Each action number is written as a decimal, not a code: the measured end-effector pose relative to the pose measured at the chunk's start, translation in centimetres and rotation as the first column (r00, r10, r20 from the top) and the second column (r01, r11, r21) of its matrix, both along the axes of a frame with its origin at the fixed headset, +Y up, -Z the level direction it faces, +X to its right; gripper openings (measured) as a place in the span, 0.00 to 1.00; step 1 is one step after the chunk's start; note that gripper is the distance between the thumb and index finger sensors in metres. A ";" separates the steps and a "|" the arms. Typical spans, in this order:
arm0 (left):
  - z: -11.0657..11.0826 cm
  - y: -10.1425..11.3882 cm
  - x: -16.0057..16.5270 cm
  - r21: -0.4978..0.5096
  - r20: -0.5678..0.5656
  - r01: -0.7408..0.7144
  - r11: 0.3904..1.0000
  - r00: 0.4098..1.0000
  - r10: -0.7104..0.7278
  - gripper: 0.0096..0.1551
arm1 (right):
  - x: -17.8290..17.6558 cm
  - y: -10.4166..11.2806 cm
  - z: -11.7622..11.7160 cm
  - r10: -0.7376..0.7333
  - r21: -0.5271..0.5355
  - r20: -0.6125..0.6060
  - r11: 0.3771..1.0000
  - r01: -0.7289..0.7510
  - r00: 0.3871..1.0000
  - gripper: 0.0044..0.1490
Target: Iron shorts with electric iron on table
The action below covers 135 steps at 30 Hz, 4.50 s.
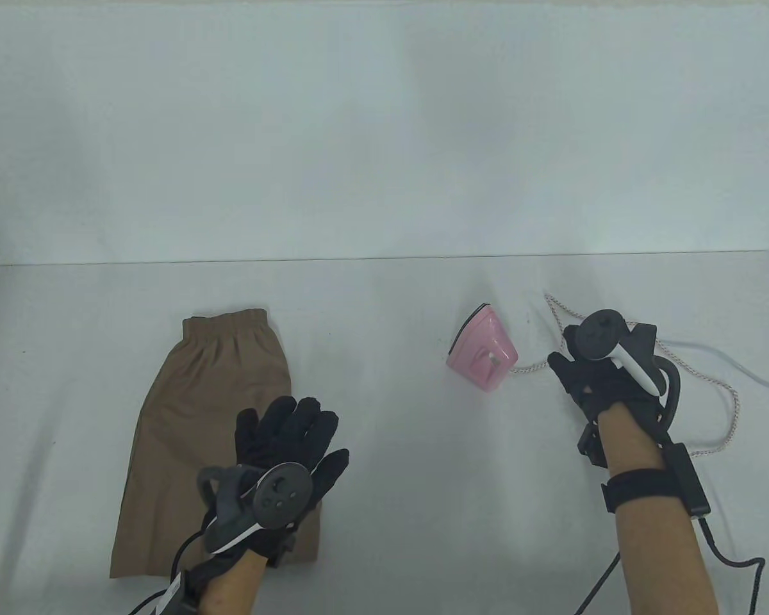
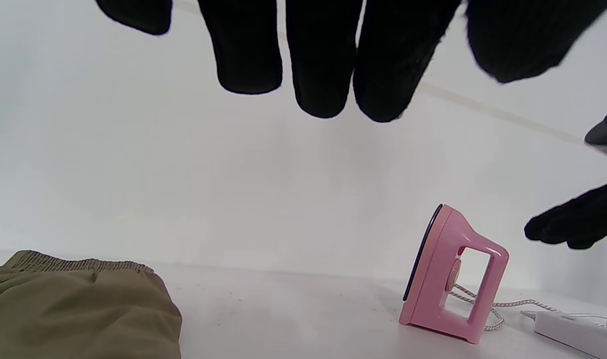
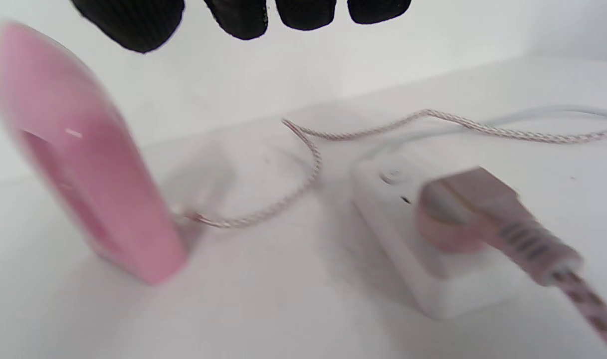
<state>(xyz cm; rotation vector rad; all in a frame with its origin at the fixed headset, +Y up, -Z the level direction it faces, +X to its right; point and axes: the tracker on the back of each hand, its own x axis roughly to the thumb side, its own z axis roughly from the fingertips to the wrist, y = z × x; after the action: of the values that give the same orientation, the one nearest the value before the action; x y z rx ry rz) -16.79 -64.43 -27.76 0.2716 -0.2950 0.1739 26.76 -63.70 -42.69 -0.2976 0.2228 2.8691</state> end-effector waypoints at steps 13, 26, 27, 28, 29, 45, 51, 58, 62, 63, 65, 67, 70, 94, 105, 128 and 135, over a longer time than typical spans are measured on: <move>-0.8 -1.3 -0.2 -0.114 -0.026 0.008 0.993 1.000 -0.011 0.36 | -11.1 2.8 8.4 -0.182 0.133 -0.380 0.960 0.248 0.907 0.47; -1.5 -3.0 0.2 -0.255 -0.030 0.066 0.965 0.997 -0.076 0.37 | -17.5 -2.7 12.4 0.059 0.237 -0.559 0.967 0.092 0.827 0.44; -1.8 -3.1 -0.1 -0.264 -0.034 0.061 0.963 0.997 -0.072 0.36 | -17.4 -2.7 12.6 0.074 0.245 -0.557 0.966 0.078 0.827 0.44; -2.1 -3.3 -0.4 -0.281 -0.044 0.050 0.958 0.997 -0.065 0.37 | -17.3 -2.6 12.7 0.085 0.254 -0.551 0.965 0.070 0.830 0.44; -2.5 -3.6 -0.9 -0.301 -0.049 0.042 0.953 0.997 -0.060 0.36 | -17.1 -2.5 12.8 0.093 0.260 -0.544 0.964 0.062 0.834 0.43; -16.1 -1.9 -11.2 -0.401 -0.458 0.111 0.909 0.835 -0.305 0.37 | -16.0 -0.6 12.1 0.119 0.381 -0.460 0.922 0.075 0.880 0.42; -20.7 -3.3 -13.1 -0.429 -0.613 0.026 0.903 0.726 -0.312 0.39 | -15.2 -0.6 12.1 0.123 0.377 -0.433 0.925 0.056 0.893 0.42; -24.1 -5.7 -15.1 -0.323 -0.793 -0.087 0.942 0.569 -0.219 0.42 | -14.2 -0.9 11.7 0.103 0.392 -0.433 0.916 0.083 0.896 0.41; -25.5 -7.2 -16.9 -0.354 -0.853 -0.229 0.907 0.476 -0.213 0.48 | -14.1 -0.9 11.2 0.094 0.381 -0.431 0.921 0.086 0.897 0.40; -25.7 -7.6 -17.3 -0.354 -0.869 -0.275 0.894 0.450 -0.206 0.50 | -14.2 -1.0 11.1 0.097 0.376 -0.431 0.923 0.081 0.897 0.41; -26.1 -8.4 -18.0 -0.358 -0.893 -0.376 0.854 0.404 -0.197 0.55 | -14.2 -1.0 10.9 0.098 0.368 -0.426 0.927 0.073 0.899 0.41; -26.2 -9.4 -18.4 -0.350 -0.913 -0.474 0.808 0.365 -0.181 0.60 | -14.2 -1.2 10.8 0.096 0.362 -0.424 0.930 0.071 0.901 0.41; -26.4 -10.4 -18.3 -0.317 -0.935 -0.520 0.793 0.314 -0.167 0.63 | -14.1 -1.5 10.7 0.113 0.353 -0.417 0.935 0.046 0.902 0.41; -25.4 -1.8 -7.7 -0.042 -0.563 -0.607 0.794 0.671 0.483 0.27 | -10.4 -2.2 9.9 0.029 0.307 -0.298 0.949 0.068 0.954 0.40; -17.8 3.9 -1.0 -0.202 -0.185 -0.839 0.505 0.539 0.822 0.27 | -7.9 -2.4 9.4 -0.058 0.295 -0.266 0.945 0.139 0.962 0.41; -8.5 -1.6 3.2 -0.591 -0.055 -0.754 0.286 0.392 0.918 0.29 | -11.1 1.6 9.8 -0.485 0.252 -0.564 0.670 0.698 0.669 0.38; -8.5 -1.0 2.5 -0.613 -0.027 -0.740 0.276 0.368 0.929 0.30 | -16.1 3.5 7.7 -0.554 0.051 -0.653 0.648 0.760 0.516 0.37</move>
<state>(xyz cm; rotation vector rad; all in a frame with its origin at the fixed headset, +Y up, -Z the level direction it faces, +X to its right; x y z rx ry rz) -14.26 -65.44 -36.28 -0.2208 -0.4101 1.4396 10.64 -60.20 -34.95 0.6464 -0.0555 2.0444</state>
